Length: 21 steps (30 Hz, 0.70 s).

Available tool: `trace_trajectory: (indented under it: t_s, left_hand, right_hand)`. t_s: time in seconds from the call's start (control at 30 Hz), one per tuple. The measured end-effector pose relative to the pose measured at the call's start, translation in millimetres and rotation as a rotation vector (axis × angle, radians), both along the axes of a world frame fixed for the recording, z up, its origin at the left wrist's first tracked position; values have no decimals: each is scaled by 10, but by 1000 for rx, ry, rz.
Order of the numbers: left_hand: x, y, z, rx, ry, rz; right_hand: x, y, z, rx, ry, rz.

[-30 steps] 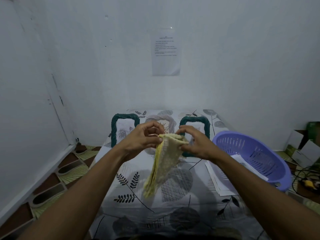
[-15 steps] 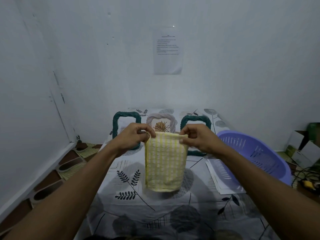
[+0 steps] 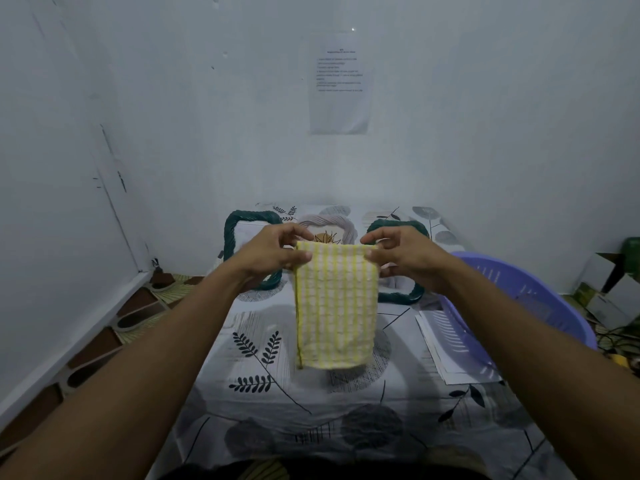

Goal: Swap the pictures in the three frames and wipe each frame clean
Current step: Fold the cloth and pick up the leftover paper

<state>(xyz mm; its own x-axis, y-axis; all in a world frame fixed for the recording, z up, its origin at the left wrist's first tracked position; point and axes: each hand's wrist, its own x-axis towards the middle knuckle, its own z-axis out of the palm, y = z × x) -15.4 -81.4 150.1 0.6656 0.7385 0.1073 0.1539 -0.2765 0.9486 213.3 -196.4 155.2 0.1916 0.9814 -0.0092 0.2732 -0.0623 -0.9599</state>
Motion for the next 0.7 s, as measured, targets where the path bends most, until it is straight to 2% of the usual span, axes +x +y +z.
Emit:
trace_trajectory:
  t_s: [0.2, 0.3, 0.4, 0.53, 0.6, 0.7]
  left_hand:
    - [9, 75, -59, 131, -101, 66]
    - [-59, -12, -221, 62, -71, 16]
    - [-140, -97, -506, -48, 50, -108]
    - [-239, -155, -872, -239, 223, -309]
    - [-235, -168, -999, -292, 256, -277]
    - [-164, -111, -1115, -219, 275, -106]
  right_hand:
    - [31, 86, -114, 253, -99, -113]
    - [7, -1, -310, 167, -113, -53]
    - [26, -84, -607, 7, -156, 17]
    - [20, -208, -845, -191, -205, 271]
    - [-28, -219, -926, -246, -206, 323]
    - [-84, -135, -1016, -217, -272, 208]
